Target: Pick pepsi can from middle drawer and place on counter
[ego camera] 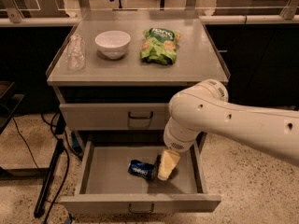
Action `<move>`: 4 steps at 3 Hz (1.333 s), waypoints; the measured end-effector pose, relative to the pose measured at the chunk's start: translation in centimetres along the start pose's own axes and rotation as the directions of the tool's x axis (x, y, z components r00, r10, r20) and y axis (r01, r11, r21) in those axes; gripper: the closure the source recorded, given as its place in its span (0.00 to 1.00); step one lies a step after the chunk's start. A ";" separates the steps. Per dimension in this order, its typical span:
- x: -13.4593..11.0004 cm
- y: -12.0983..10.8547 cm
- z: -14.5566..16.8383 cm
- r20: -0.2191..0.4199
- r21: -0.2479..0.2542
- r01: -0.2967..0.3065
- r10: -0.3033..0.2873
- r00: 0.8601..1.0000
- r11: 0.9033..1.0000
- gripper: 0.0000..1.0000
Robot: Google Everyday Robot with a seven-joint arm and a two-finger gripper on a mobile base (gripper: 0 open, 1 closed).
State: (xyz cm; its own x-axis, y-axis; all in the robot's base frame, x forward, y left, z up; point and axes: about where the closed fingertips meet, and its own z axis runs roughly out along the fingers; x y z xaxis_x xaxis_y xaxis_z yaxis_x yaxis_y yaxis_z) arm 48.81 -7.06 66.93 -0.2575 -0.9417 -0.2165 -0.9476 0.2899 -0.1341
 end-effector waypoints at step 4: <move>-2.1 0.0 5.9 0.080 -0.048 0.002 0.002 0.997 0.999 0.00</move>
Offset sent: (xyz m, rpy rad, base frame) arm 0.0019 0.0144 -0.0339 0.0776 0.0280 0.0021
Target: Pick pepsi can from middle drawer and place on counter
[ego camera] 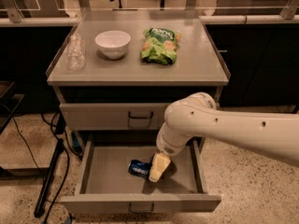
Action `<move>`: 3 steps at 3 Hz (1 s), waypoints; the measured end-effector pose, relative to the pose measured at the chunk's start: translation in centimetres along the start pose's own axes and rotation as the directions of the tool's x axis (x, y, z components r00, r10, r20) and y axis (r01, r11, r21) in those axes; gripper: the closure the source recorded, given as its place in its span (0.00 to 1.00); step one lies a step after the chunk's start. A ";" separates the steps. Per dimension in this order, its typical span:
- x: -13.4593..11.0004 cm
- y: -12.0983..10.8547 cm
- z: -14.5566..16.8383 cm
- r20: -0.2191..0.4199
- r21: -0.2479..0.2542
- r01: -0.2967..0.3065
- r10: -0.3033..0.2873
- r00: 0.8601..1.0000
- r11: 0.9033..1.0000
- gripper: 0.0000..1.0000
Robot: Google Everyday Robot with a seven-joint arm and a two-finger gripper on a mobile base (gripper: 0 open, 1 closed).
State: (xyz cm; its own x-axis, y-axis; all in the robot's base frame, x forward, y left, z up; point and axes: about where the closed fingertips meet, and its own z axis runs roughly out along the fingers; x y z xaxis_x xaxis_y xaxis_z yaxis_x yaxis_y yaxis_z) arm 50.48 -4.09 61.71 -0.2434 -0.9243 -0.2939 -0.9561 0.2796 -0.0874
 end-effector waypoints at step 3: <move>-1.3 0.2 5.7 0.046 -0.051 0.017 -0.014 0.999 0.999 0.00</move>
Offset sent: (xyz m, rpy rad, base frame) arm 0.0145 0.0284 -0.0587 0.0706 0.0320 0.0223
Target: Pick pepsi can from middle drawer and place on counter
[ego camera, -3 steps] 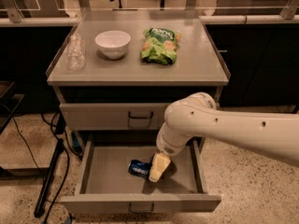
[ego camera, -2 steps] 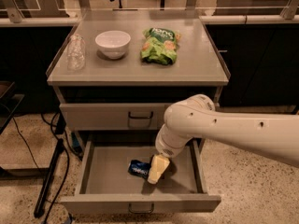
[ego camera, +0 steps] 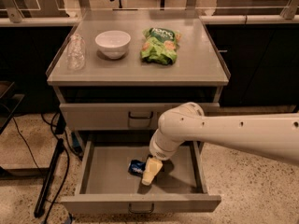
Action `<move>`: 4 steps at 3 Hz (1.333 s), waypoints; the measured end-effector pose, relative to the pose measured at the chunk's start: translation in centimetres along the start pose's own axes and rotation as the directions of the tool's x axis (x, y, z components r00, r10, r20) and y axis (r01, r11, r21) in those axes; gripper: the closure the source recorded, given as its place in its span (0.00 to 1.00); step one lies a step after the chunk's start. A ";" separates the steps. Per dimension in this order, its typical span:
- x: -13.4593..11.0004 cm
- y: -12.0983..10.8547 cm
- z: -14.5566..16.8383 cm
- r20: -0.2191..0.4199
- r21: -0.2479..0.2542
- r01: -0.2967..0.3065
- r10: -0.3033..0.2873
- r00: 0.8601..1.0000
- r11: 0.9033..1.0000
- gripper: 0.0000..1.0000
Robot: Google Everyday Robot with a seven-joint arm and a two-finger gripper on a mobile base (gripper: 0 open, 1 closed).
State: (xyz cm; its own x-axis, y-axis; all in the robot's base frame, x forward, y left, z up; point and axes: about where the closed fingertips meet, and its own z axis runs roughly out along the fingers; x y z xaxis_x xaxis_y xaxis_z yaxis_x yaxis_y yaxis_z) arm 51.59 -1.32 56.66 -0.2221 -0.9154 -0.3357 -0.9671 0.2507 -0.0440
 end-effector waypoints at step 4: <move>0.5 0.1 6.6 0.098 -0.070 -0.060 0.067 0.993 0.996 0.00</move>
Offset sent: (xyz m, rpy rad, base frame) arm 0.0145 0.0182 -0.0704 0.1559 0.0384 -0.0459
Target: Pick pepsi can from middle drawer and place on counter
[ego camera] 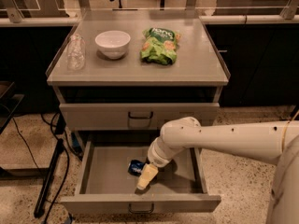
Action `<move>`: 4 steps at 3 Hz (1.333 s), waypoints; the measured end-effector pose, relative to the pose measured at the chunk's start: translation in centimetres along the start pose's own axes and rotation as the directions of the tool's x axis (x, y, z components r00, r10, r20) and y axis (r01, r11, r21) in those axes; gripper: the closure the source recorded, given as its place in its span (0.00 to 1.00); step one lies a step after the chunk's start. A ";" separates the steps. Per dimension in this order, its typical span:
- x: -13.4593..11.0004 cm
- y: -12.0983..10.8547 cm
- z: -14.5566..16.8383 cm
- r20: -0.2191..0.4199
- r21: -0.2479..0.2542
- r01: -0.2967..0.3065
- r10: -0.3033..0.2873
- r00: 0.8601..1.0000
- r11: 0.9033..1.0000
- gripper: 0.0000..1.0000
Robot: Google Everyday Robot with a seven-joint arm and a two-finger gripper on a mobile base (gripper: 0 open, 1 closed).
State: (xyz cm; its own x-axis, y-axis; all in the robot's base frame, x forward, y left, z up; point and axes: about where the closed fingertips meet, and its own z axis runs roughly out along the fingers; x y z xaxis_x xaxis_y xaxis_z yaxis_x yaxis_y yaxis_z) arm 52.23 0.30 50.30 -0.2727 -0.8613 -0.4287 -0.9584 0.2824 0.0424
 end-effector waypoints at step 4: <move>2.0 -1.7 7.1 0.070 -0.011 -0.116 0.116 0.991 0.993 0.00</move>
Offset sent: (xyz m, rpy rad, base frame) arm 0.0235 0.0022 -0.0690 0.0402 0.0194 -0.1050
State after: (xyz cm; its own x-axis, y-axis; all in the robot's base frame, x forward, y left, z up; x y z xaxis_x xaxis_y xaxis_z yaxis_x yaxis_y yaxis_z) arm 53.90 1.14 42.93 -0.3756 -0.7907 -0.4834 -0.9213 0.3755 0.1016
